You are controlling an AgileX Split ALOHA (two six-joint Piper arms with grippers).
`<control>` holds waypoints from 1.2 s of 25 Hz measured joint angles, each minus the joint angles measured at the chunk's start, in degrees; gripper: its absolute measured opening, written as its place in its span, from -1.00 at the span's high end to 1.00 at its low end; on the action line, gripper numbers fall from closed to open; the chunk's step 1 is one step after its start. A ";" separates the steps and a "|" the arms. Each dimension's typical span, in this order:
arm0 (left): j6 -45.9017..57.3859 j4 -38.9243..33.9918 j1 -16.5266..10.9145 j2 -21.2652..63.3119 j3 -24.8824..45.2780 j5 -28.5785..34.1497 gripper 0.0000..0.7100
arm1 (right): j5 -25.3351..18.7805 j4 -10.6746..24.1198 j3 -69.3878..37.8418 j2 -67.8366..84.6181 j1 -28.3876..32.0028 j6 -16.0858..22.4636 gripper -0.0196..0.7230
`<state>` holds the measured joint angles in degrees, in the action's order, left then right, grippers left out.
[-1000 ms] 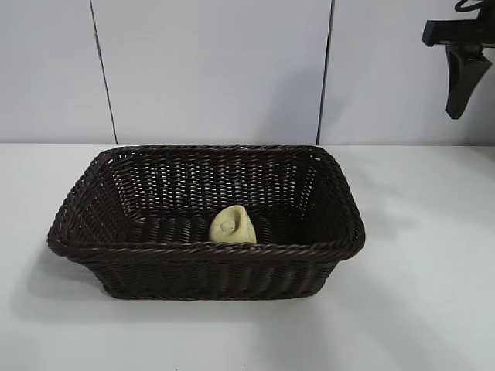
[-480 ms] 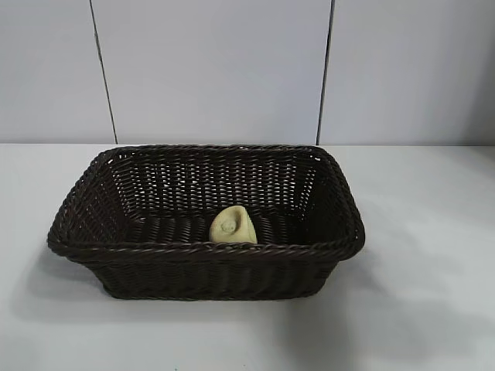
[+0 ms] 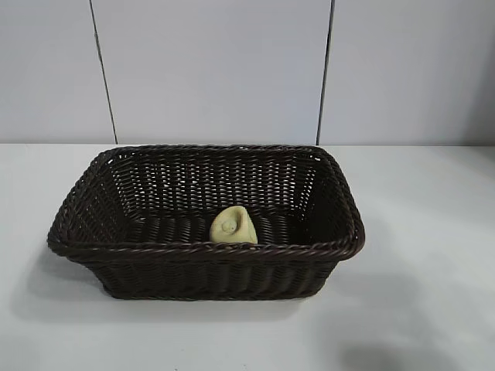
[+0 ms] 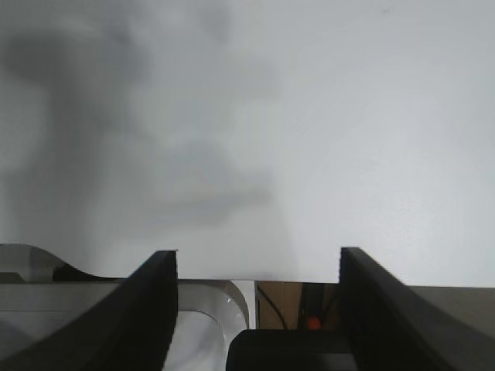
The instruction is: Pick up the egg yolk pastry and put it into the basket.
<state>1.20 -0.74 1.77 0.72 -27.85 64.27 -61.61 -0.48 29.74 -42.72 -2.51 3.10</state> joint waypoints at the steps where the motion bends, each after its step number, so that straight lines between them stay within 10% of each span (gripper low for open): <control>1: 0.00 0.00 0.00 0.00 0.00 0.00 -0.65 | 0.58 0.00 -1.03 2.34 0.00 0.00 -0.25; 30: 0.00 0.00 0.00 0.00 0.00 0.00 -0.65 | -0.16 0.00 -2.79 43.71 0.00 0.00 -0.25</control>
<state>1.20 -0.74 1.77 0.72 -27.85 64.27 -61.77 -0.48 26.96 0.98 -2.51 3.10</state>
